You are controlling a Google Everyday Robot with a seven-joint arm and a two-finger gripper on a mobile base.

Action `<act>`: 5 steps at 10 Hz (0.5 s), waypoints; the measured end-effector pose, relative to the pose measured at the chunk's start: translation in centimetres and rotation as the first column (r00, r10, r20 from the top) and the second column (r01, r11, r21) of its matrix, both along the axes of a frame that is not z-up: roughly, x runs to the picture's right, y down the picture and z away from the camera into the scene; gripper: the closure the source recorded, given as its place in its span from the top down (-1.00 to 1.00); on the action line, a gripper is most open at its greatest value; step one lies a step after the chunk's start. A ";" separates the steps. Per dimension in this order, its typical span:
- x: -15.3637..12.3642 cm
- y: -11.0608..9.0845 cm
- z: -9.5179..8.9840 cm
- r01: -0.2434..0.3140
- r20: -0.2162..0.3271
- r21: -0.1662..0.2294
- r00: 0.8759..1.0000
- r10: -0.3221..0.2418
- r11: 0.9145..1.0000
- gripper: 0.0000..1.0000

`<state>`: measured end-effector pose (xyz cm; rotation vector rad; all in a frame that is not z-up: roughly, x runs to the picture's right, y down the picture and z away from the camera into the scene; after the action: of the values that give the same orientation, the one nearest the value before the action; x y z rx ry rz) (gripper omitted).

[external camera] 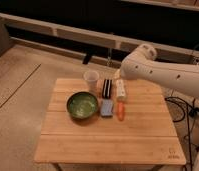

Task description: Place the bottle in the ceramic bowl

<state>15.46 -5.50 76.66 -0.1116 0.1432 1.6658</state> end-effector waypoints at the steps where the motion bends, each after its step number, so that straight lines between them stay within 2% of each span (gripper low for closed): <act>1: 1.2 0.1 0.6 -0.025 -0.019 -0.004 1.000 0.024 1.000 0.30; 3: 3.7 -0.7 2.6 -0.068 -0.036 0.009 0.997 0.069 0.998 0.30; 5: 3.9 -0.8 5.6 -0.060 -0.011 -0.007 0.998 0.060 0.998 0.30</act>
<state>19.40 -6.29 82.22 -0.1136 0.1555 1.7264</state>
